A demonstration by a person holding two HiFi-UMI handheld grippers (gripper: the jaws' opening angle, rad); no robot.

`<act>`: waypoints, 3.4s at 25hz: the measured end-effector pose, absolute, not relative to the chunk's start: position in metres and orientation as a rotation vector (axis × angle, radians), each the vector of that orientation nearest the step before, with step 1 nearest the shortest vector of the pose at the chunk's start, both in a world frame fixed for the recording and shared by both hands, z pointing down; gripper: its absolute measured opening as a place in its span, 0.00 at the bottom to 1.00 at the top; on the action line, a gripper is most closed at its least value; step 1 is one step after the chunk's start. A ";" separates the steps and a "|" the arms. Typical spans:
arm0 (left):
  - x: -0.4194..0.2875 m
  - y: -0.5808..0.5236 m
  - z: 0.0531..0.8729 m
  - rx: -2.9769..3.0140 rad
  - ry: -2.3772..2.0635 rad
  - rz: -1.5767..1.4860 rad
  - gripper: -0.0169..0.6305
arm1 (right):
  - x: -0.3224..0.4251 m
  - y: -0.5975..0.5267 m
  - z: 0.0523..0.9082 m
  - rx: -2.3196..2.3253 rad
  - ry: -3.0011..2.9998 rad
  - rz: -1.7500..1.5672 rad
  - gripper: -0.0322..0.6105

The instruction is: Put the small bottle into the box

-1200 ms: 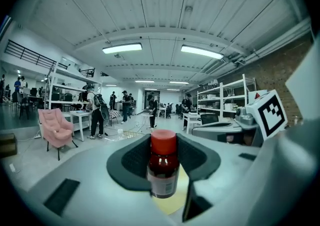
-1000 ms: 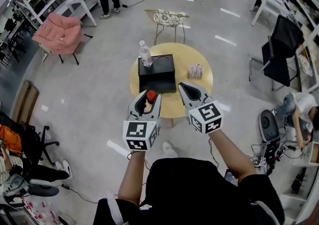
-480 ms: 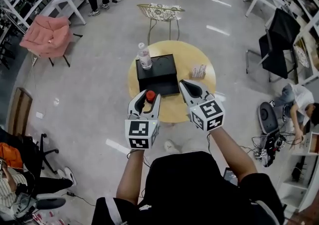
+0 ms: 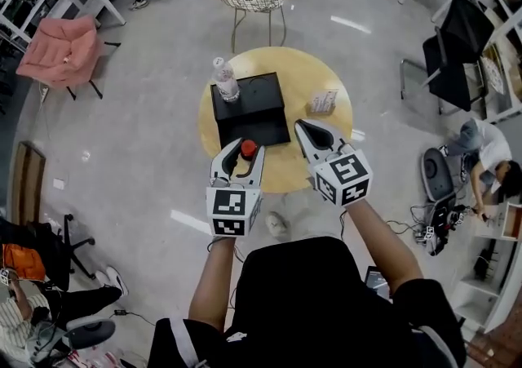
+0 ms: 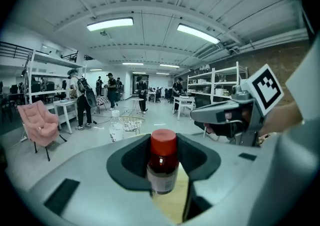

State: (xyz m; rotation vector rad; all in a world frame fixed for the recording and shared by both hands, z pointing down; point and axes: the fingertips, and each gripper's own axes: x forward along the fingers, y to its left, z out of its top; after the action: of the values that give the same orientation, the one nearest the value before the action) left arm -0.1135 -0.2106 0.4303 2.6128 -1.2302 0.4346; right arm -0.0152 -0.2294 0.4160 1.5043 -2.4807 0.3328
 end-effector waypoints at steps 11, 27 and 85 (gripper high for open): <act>-0.081 -0.253 0.480 2.547 -1.193 0.506 0.27 | 0.003 -0.275 0.467 1.395 -2.448 0.419 0.05; -0.054 -0.296 0.562 2.400 -1.160 0.609 0.27 | 0.030 -0.311 0.544 1.299 -2.379 0.595 0.05; -0.009 -0.331 0.662 2.464 -1.120 0.681 0.27 | 0.044 -0.313 0.649 1.200 -2.238 0.809 0.05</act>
State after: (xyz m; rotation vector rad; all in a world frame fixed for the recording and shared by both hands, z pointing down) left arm -0.0087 -0.3312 0.6621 2.4642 -1.1197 0.6811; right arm 0.0442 -0.3133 0.6493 1.1998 -2.2380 0.8095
